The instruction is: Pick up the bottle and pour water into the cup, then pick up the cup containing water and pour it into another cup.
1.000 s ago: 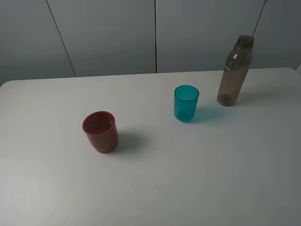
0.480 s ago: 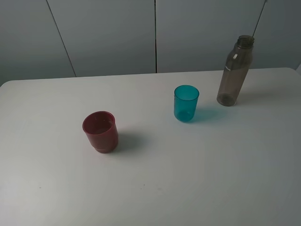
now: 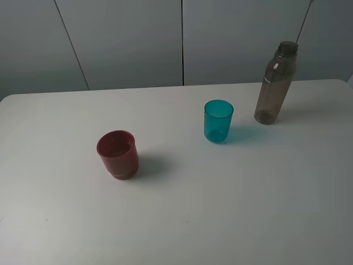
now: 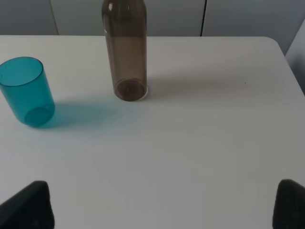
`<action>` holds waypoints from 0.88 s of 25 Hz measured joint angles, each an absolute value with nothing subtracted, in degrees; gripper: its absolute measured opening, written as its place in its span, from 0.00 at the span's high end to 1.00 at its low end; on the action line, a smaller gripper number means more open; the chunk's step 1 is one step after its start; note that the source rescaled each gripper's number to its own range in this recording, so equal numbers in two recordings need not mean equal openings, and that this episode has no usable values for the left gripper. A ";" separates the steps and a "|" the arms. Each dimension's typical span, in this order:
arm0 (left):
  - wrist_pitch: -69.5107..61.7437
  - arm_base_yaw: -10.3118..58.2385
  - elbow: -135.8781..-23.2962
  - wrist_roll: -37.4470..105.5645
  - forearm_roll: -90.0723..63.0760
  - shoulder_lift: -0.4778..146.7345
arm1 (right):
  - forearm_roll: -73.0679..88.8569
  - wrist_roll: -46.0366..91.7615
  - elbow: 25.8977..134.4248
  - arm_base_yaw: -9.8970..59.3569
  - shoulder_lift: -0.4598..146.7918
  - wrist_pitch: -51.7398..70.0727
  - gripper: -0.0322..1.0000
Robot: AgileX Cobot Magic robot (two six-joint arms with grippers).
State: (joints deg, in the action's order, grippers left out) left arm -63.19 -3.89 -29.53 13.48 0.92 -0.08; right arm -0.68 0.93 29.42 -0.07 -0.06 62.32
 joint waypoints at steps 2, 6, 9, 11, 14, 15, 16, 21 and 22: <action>-63.19 -3.89 -29.53 13.48 0.92 -0.08 | -0.43 0.46 29.42 -0.07 -0.06 62.32 0.00; -63.19 -3.89 -29.53 13.48 0.92 -0.08 | -0.43 0.00 29.42 -0.07 -0.06 62.32 0.00; -63.19 -3.89 -29.53 13.48 0.92 -0.08 | -0.43 0.00 29.42 -0.07 -0.06 62.32 0.00; -63.19 -3.89 -29.53 13.48 0.92 -0.08 | -0.43 0.00 29.42 -0.07 -0.06 62.32 0.00; -63.19 -3.89 -29.53 13.26 0.92 -0.08 | -0.43 0.00 29.42 -0.07 -0.06 62.32 0.00; -63.19 -3.89 -29.53 13.26 0.92 -0.08 | -0.43 0.00 29.42 -0.07 -0.06 62.32 0.00; -63.19 -3.89 -29.53 13.26 0.92 -0.08 | -0.43 0.00 29.42 -0.07 -0.06 62.32 0.00; -63.19 -3.89 -29.53 13.13 0.92 -0.08 | -0.43 0.00 29.42 -0.07 -0.06 62.32 0.00; -63.19 -3.89 -29.53 13.13 0.92 -0.08 | -0.43 0.00 29.42 -0.07 -0.06 62.32 0.00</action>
State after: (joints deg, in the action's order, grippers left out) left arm -63.19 -3.89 -29.53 13.13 0.92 -0.08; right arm -0.43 0.00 29.42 -0.07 -0.06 62.32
